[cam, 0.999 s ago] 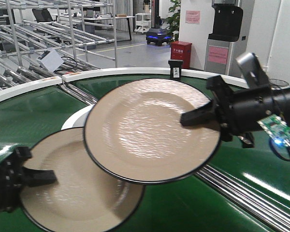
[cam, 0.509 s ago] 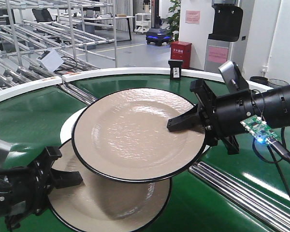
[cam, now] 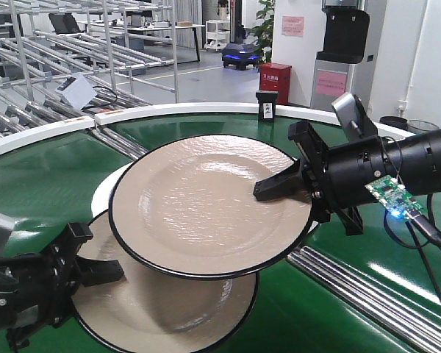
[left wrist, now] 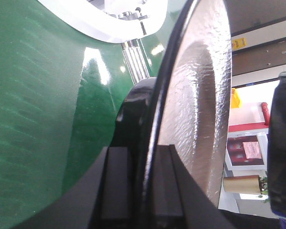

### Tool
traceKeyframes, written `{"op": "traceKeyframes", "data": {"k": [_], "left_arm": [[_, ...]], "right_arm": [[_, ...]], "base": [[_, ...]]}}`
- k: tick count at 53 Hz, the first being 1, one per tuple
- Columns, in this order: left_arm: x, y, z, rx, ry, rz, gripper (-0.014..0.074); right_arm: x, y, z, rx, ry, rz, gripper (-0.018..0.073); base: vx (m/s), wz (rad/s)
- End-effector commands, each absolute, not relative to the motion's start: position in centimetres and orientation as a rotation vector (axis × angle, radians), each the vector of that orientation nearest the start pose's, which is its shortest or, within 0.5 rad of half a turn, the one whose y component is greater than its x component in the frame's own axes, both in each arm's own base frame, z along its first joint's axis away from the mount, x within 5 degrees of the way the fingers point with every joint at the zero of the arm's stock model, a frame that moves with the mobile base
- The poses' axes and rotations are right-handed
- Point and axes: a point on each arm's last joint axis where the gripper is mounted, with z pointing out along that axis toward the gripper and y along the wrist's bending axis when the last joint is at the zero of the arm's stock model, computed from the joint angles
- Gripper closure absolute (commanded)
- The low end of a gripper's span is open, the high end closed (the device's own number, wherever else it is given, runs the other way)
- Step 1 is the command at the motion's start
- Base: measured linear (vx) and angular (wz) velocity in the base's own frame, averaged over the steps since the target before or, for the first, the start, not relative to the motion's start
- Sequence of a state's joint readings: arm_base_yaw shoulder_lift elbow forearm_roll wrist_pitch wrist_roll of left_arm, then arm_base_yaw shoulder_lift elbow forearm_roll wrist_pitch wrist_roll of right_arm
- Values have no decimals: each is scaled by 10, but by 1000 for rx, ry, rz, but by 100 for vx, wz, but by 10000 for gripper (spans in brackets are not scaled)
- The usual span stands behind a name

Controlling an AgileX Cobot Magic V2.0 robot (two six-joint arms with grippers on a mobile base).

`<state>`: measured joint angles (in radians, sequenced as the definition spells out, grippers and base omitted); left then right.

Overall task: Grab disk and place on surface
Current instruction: 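Lift both plates upright off the conveyor with both grippers, then hold both plates while the base drives to the steel counter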

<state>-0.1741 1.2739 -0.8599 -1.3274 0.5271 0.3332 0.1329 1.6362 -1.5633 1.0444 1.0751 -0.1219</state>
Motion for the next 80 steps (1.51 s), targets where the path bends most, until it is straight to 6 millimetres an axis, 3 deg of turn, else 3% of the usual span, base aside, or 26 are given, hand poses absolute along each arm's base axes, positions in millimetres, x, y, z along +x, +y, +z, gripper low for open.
{"op": "traceKeyframes", "data": {"k": [1, 29, 80], "left_arm": [[255, -92, 333, -551, 2034, -1299, 595], [255, -92, 333, -554, 2033, -1297, 595], [255, -92, 333, -554, 2032, -1297, 595]], "right_arm": [[328, 115, 427, 53, 2168, 1461, 567], [328, 115, 427, 53, 2170, 1458, 567], [328, 115, 427, 53, 2170, 1458, 567]], "base": [[0, 0], [-8, 0], [-29, 5]]}}
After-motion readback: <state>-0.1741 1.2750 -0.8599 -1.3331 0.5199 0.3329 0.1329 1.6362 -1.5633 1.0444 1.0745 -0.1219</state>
